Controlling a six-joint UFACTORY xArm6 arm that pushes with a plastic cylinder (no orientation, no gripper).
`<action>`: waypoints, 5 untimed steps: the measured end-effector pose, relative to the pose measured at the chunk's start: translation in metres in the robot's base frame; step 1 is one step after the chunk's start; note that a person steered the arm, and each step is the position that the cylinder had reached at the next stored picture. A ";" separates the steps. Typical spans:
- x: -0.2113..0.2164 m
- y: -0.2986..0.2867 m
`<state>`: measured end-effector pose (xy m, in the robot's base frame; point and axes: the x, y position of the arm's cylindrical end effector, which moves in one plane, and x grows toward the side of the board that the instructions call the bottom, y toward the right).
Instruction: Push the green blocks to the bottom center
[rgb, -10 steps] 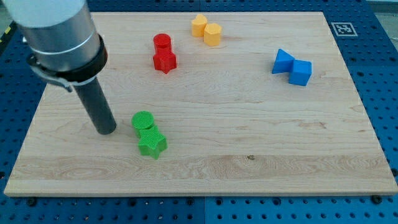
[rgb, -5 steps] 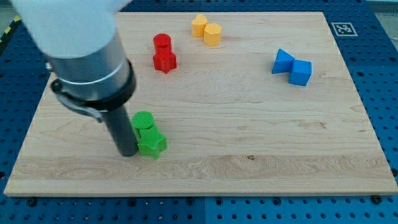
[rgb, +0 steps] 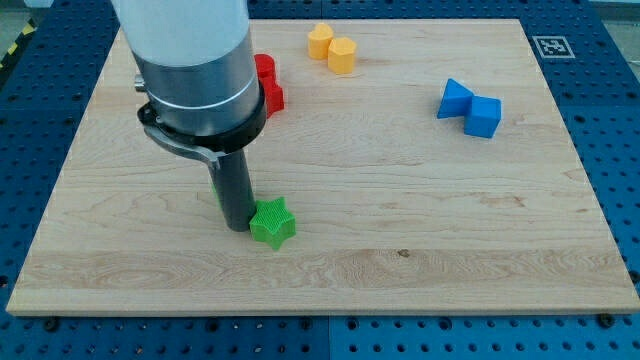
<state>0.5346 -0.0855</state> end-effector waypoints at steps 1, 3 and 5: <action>-0.001 0.014; -0.001 0.076; 0.023 0.011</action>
<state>0.5575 -0.0743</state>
